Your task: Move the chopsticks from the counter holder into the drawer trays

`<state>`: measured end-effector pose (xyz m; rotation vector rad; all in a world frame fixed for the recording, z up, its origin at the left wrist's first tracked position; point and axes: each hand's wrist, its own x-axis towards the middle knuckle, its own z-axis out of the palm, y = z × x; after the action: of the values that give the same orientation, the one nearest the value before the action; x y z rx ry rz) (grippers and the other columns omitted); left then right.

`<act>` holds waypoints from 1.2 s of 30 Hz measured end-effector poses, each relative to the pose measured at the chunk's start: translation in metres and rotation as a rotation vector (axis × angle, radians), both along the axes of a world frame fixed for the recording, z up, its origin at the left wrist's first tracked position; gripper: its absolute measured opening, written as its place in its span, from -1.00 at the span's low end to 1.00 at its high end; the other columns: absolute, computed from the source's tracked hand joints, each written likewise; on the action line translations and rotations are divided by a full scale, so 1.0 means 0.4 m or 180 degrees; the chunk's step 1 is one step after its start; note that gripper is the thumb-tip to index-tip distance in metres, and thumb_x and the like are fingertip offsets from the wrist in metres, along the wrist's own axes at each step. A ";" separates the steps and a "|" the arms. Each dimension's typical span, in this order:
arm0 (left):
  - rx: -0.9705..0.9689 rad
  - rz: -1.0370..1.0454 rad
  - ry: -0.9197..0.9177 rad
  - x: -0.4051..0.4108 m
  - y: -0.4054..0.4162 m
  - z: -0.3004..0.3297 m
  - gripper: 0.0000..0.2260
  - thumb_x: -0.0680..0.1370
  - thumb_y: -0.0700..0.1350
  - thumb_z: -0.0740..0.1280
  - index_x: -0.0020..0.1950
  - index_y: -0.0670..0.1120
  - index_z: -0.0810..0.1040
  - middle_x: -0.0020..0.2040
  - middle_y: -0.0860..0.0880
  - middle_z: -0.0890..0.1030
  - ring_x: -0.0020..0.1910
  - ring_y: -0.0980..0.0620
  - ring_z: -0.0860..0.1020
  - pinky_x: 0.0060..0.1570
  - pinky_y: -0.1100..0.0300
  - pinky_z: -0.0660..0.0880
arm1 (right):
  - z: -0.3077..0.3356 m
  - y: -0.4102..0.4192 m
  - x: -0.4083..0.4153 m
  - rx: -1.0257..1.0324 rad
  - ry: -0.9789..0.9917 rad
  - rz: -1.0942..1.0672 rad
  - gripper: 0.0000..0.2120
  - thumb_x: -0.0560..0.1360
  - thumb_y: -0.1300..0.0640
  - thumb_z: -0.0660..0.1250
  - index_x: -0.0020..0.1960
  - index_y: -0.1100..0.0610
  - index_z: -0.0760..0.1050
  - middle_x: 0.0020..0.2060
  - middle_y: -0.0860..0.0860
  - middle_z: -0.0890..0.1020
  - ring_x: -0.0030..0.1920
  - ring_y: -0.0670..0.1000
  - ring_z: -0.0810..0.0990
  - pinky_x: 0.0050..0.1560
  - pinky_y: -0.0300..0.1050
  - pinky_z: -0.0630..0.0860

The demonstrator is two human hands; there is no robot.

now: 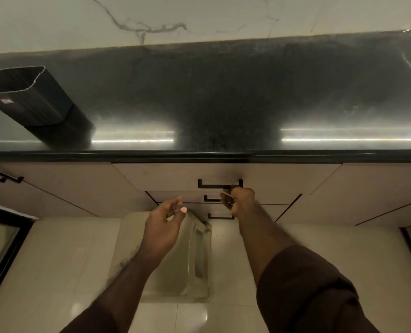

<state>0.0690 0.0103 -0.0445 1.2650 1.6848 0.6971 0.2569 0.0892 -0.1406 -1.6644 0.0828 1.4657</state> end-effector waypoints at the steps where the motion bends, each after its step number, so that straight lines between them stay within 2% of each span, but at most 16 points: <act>1: -0.0012 -0.0012 -0.0037 0.000 -0.001 -0.004 -0.69 0.57 -0.13 0.34 0.32 -0.04 0.53 0.20 0.04 0.62 0.11 0.14 0.57 0.18 0.09 0.51 | -0.002 0.003 0.000 -0.0002 -0.0019 0.0018 -0.80 0.61 0.30 0.22 0.22 0.26 0.47 -0.06 0.17 0.65 -0.07 0.09 0.65 0.06 0.05 0.64; 3: -0.0040 -0.0029 -0.0090 0.000 -0.003 -0.008 -0.68 0.57 -0.14 0.33 0.33 -0.04 0.52 0.22 0.05 0.61 0.16 0.14 0.56 0.20 0.21 0.46 | 0.001 0.007 0.000 0.0017 -0.0058 0.0050 -0.80 0.62 0.30 0.22 0.23 0.24 0.45 -0.08 0.15 0.65 -0.07 0.08 0.65 0.06 0.06 0.64; 7: -0.0069 -0.0053 -0.0098 0.001 -0.001 -0.014 -0.67 0.57 -0.12 0.33 0.34 -0.04 0.51 0.22 0.05 0.60 0.17 0.15 0.55 0.22 0.19 0.46 | 0.000 0.014 -0.003 0.0088 -0.0093 0.0035 -0.76 0.61 0.29 0.24 0.27 0.23 0.43 0.04 0.18 0.66 0.03 0.12 0.67 0.01 0.05 0.64; 12: -0.0036 -0.0027 -0.0116 0.005 0.008 -0.017 -0.67 0.57 -0.13 0.33 0.35 -0.05 0.51 0.21 0.06 0.60 0.16 0.14 0.55 0.19 0.23 0.46 | -0.007 0.027 0.005 0.0173 -0.0131 0.0047 -0.74 0.61 0.28 0.25 0.29 0.22 0.41 0.11 0.18 0.64 0.10 0.14 0.65 0.10 0.10 0.62; 14: -0.0023 -0.0026 -0.0108 0.004 0.009 -0.016 -0.67 0.57 -0.12 0.33 0.34 -0.04 0.51 0.20 0.07 0.60 0.14 0.15 0.55 0.19 0.22 0.46 | -0.011 0.032 0.007 0.0170 -0.0117 0.0046 -0.80 0.62 0.28 0.24 0.24 0.23 0.39 0.13 0.17 0.63 0.13 0.15 0.64 0.14 0.13 0.60; 16: 0.0001 -0.0019 -0.0117 0.001 0.010 -0.018 -0.67 0.57 -0.12 0.33 0.34 -0.03 0.51 0.20 0.07 0.61 0.14 0.14 0.55 0.19 0.20 0.48 | -0.012 0.040 0.008 0.0182 -0.0120 0.0009 -0.88 0.62 0.26 0.24 0.13 0.16 0.35 0.13 0.17 0.63 0.14 0.16 0.63 0.16 0.15 0.59; 21: -0.0005 -0.0049 -0.0140 -0.011 -0.003 -0.030 -0.69 0.57 -0.11 0.33 0.32 0.01 0.51 0.20 0.08 0.60 0.17 0.14 0.55 0.22 0.15 0.49 | -0.012 0.050 0.009 0.0183 -0.0157 -0.0003 -0.85 0.62 0.24 0.26 0.10 0.11 0.30 0.11 0.15 0.63 0.14 0.15 0.63 0.15 0.15 0.59; 27: 0.0026 -0.0087 -0.0171 -0.016 -0.015 -0.036 -0.69 0.57 -0.11 0.33 0.31 0.01 0.52 0.20 0.09 0.61 0.17 0.16 0.55 0.22 0.16 0.48 | -0.011 0.044 0.015 0.0098 -0.0358 0.0313 -0.73 0.61 0.18 0.29 0.29 0.19 0.41 0.09 0.12 0.65 0.00 0.10 0.65 -0.06 0.07 0.63; 30: 0.0047 -0.0093 -0.0187 -0.017 -0.019 -0.027 -0.69 0.57 -0.11 0.34 0.32 0.01 0.51 0.20 0.09 0.60 0.16 0.18 0.55 0.20 0.18 0.48 | -0.004 0.041 0.014 0.0019 -0.0613 0.0586 -0.70 0.60 0.14 0.30 0.29 0.20 0.40 0.11 0.14 0.63 0.00 0.12 0.64 -0.04 0.07 0.63; 33: 0.0108 -0.0098 -0.0183 -0.014 -0.019 -0.009 -0.68 0.57 -0.12 0.33 0.34 -0.01 0.51 0.20 0.08 0.60 0.12 0.20 0.55 0.17 0.22 0.48 | 0.023 0.033 0.003 -0.0069 -0.1002 0.0941 -0.66 0.60 0.02 0.31 0.25 0.20 0.39 0.05 0.17 0.64 -0.11 0.12 0.65 -0.01 0.08 0.65; 36: 0.0170 -0.0142 -0.0192 -0.012 -0.017 0.009 -0.67 0.58 -0.12 0.32 0.35 -0.05 0.50 0.19 0.06 0.60 0.10 0.19 0.55 0.12 0.28 0.46 | 0.045 0.029 -0.007 -0.0049 -0.1641 0.1392 -0.64 0.59 -0.04 0.29 0.25 0.19 0.40 0.05 0.17 0.64 -0.12 0.12 0.67 -0.05 0.09 0.68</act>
<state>0.0641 0.0033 -0.0410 1.3023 1.5938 0.7505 0.2541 0.1009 -0.1228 -2.1106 -0.5866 1.2854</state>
